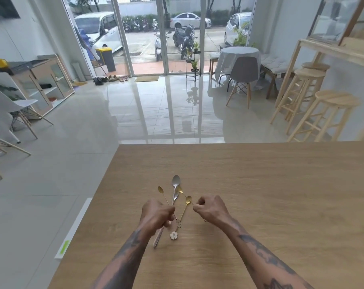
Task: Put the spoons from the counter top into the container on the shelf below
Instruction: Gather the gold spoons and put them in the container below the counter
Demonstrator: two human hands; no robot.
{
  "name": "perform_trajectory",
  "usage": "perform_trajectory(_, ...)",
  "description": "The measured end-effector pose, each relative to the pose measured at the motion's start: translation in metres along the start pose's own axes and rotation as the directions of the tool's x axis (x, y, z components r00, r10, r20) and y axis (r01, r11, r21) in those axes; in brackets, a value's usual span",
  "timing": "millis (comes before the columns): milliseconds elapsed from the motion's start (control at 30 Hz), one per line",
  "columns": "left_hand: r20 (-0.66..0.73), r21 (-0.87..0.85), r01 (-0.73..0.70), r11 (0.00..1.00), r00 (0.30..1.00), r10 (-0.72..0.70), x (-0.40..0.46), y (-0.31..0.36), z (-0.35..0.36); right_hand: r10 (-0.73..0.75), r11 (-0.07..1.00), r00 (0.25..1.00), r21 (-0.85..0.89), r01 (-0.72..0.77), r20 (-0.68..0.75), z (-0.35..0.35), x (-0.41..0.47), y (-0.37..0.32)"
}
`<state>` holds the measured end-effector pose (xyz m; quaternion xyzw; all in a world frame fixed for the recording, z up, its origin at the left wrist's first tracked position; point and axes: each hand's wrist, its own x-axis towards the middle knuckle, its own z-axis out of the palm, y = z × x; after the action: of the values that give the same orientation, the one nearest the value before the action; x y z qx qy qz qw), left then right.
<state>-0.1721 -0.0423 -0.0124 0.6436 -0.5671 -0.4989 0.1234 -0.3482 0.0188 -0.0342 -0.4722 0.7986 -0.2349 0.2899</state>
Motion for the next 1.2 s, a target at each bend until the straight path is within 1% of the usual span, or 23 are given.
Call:
perform_trajectory(67, -0.014, 0.033, -0.099, 0.995, 0.995, 0.099, -0.011, 0.004, -0.015, 0.008, 0.992, 0.997, 0.124, 0.001, -0.072, -0.012, -0.013, -0.011)
perform_trajectory(167, -0.053, 0.078, -0.246, 0.966, 0.967, 0.251, -0.031, 0.012, -0.043, 0.018, 0.967, 0.981, 0.254, 0.032, -0.191, -0.030, -0.037, -0.033)
perform_trajectory(233, -0.076, 0.089, -0.350, 0.933, 0.931, 0.356, -0.049, 0.018, -0.064, 0.017, 0.940, 0.964, 0.332, 0.075, -0.265, -0.040, -0.057, -0.050)
perform_trajectory(333, -0.102, 0.144, -0.499, 0.855, 0.852, 0.514, -0.083, 0.022, -0.095, 0.021, 0.892, 0.936, 0.430, 0.141, -0.352, -0.049, -0.093, -0.078)
perform_trajectory(400, -0.109, 0.146, -0.562, 0.814, 0.809, 0.578, -0.105, 0.019, -0.112, 0.034, 0.860, 0.921, 0.481, 0.170, -0.387, -0.050, -0.117, -0.094)
perform_trajectory(500, -0.092, 0.143, -0.605, 0.784, 0.780, 0.619, -0.140, -0.002, -0.135, 0.069, 0.829, 0.904, 0.528, 0.183, -0.421, -0.035, -0.161, -0.112)
perform_trajectory(600, -0.044, 0.157, -0.613, 0.775, 0.779, 0.625, -0.170, -0.039, -0.144, 0.106, 0.816, 0.903, 0.556, 0.161, -0.417, -0.005, -0.206, -0.116)
perform_trajectory(667, -0.011, 0.155, -0.595, 0.788, 0.797, 0.604, -0.186, -0.068, -0.144, 0.151, 0.817, 0.905, 0.565, 0.111, -0.396, 0.020, -0.232, -0.111)
perform_trajectory(767, 0.046, 0.135, -0.541, 0.830, 0.840, 0.540, -0.206, -0.118, -0.134, 0.221, 0.822, 0.913, 0.569, 0.015, -0.344, 0.057, -0.269, -0.097)
perform_trajectory(900, 0.114, 0.105, -0.458, 0.883, 0.887, 0.447, -0.226, -0.186, -0.111, 0.250, 0.813, 0.933, 0.580, -0.057, -0.259, 0.102, -0.316, -0.069)
perform_trajectory(1000, 0.146, 0.139, -0.399, 0.906, 0.913, 0.380, -0.235, -0.236, -0.093, 0.263, 0.834, 0.943, 0.540, -0.115, -0.205, 0.135, -0.346, -0.045)
perform_trajectory(1067, 0.157, 0.167, -0.363, 0.917, 0.928, 0.339, -0.235, -0.267, -0.080, 0.295, 0.827, 0.942, 0.536, -0.167, -0.160, 0.155, -0.360, -0.027)
perform_trajectory(1200, 0.188, 0.228, -0.279, 0.933, 0.953, 0.239, -0.222, -0.310, -0.054, 0.349, 0.828, 0.934, 0.491, -0.270, -0.075, 0.192, -0.374, 0.012)
